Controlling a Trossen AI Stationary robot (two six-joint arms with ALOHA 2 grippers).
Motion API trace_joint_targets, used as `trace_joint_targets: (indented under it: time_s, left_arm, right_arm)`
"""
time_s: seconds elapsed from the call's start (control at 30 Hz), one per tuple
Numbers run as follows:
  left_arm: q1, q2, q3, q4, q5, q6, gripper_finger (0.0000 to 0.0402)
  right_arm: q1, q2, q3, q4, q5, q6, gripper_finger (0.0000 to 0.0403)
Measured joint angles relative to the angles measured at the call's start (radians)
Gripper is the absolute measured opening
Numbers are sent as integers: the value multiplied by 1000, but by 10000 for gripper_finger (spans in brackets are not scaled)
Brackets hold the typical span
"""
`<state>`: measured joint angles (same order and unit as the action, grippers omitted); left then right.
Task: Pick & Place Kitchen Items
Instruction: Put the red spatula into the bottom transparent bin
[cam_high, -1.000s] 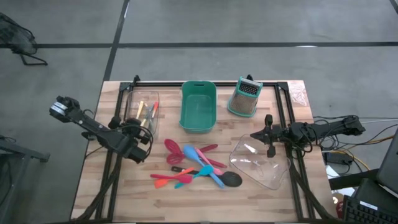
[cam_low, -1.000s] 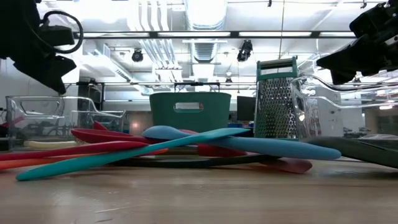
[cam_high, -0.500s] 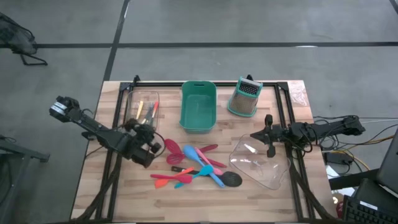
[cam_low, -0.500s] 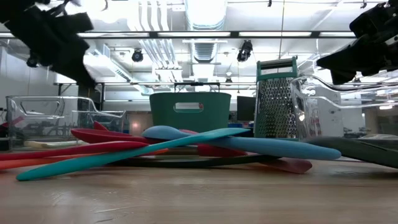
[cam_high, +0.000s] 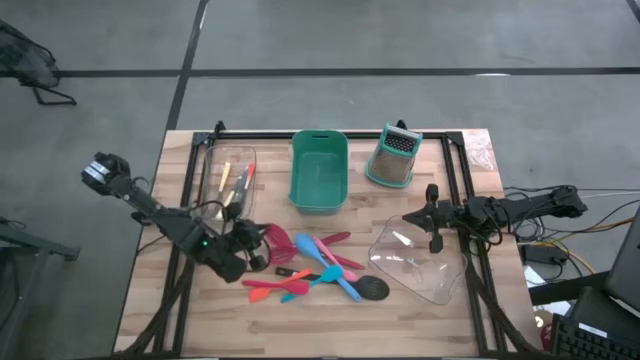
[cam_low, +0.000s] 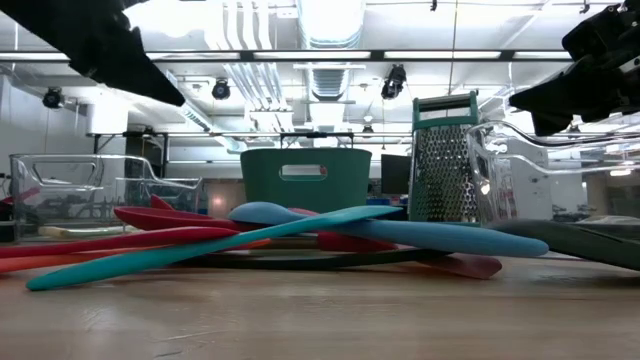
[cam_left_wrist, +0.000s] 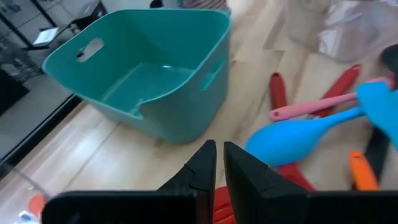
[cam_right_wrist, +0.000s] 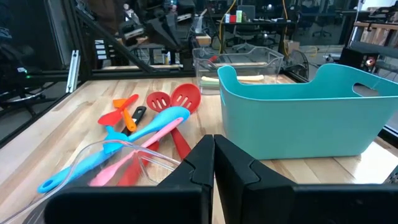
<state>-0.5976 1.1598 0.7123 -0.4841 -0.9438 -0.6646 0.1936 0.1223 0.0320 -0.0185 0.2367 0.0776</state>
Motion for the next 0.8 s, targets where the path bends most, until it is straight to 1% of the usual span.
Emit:
trace_joint_targets:
  time_s: [0.1, 0.23, 0.37, 0.57, 0.6, 0.67, 0.8]
  left_arm:
    - [-34, 4, -26, 64, 0, 45, 37]
    - [-71, 4, -94, 235, 1, 140, 37]
    - [-98, 3, -160, 375, 3, 188, 37]
    - [-145, -4, -219, 496, 21, 285, 37]
    - [-152, -8, -228, 517, 36, 305, 37]
    - [-159, -22, -248, 562, 106, 354, 37]
    - [-149, -85, -311, 721, 307, 480, 25]
  right_arm:
    - [0, 0, 0, 0, 0, -1, 8]
    - [0, 0, 0, 0, 0, -1, 8]
    - [0, 0, 0, 0, 0, -1, 8]
    - [0, 0, 0, 0, 0, -1, 8]
    - [0, 0, 0, 0, 0, -1, 8]
    - [0, 0, 0, 0, 0, 0, 8]
    - [0, 0, 0, 0, 0, 0, 8]
